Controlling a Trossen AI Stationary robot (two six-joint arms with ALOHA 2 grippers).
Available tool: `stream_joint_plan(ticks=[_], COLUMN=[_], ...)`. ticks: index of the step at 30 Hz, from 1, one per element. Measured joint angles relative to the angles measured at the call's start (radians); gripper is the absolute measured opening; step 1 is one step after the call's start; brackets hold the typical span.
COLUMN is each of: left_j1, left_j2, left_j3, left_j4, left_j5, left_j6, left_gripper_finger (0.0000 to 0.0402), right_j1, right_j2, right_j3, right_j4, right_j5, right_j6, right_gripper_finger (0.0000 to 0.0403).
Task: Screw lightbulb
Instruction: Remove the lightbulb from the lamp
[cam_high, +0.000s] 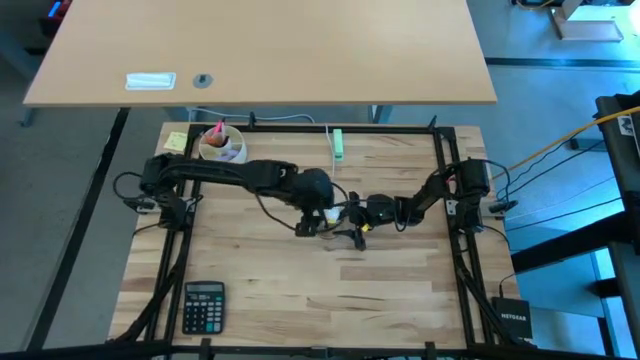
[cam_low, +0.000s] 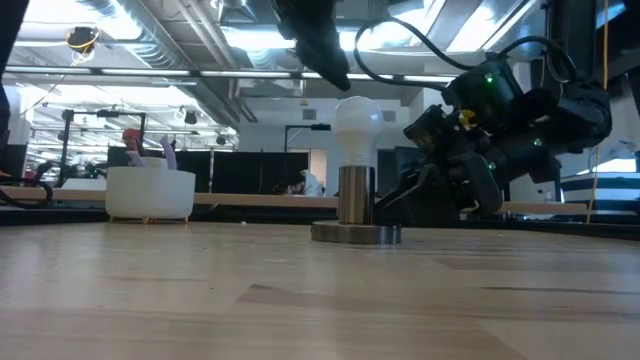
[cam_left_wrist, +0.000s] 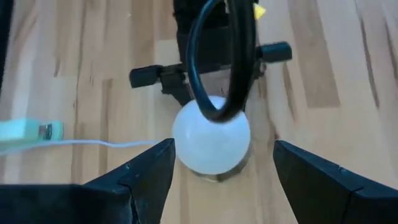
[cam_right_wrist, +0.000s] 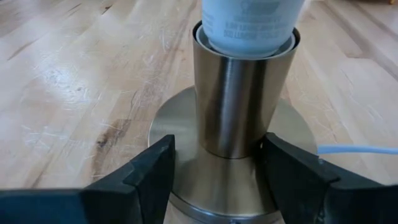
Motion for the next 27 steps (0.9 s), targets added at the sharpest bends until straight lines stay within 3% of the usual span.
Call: stream_joint_plan(ticks=[5,12,27], left_j1=[0.023,0.031,0.031], left_j2=[0.103,0.214,0.260], left_j3=[0.104,0.291,0.305], left_j4=[-0.080,-0.237,-0.256], left_j5=[0.081,0.097,0.065], left_j6=[0.079,0.149,0.396], left_gripper_finger=[0.0263,0.0263,0.0263], right_j1=[0.000,0.000,0.000], right_j2=[0.000,0.001,0.005], right_j3=[-0.001,-0.001,-0.002], right_j4=[-0.002,-0.006,-0.012], right_j5=[-0.008,-0.008,-0.009], right_j6=[-0.001,0.003,0.005], right_gripper_finger=[0.0233,0.0233,0.0233])
